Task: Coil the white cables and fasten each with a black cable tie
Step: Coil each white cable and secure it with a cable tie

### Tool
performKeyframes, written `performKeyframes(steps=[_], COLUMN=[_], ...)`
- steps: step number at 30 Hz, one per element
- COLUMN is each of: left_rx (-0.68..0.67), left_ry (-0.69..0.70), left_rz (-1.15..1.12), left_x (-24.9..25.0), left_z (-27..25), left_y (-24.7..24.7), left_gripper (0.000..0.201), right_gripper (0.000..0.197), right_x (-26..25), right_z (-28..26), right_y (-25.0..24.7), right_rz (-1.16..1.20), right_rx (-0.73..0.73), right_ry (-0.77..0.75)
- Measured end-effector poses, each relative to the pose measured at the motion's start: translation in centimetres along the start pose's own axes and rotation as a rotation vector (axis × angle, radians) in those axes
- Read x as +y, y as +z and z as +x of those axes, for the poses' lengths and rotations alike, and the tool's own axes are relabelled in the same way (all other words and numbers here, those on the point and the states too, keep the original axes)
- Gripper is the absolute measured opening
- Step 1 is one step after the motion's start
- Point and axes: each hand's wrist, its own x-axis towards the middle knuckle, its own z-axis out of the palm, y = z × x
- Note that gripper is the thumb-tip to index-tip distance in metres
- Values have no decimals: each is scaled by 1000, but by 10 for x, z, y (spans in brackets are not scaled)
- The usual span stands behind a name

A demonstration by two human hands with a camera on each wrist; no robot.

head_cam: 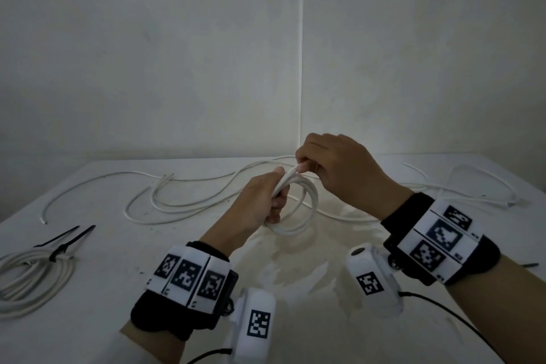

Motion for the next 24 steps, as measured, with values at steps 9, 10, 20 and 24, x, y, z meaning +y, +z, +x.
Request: performKeyframes(steps=[9,10,20,24], left_rx=[326,366,107,-12], left_ry=[241,269,290,117], left_rz=[-23,-43,308,97], left_x=[-3,-2,-8,0], left_z=[9,10,-5,-4], left_y=[-17,-18,-4,-4], left_gripper=[41,41,40,41], right_gripper=[32,32,29,35], right_x=[-11,-12,-10,-5], right_z=[-9,-9,15,12], right_y=[1,3,-7,-4], right_rz=[101,51,0,155], right_rx=[-104,-121,-81,-109], right_ry=[1,-13,-38,51])
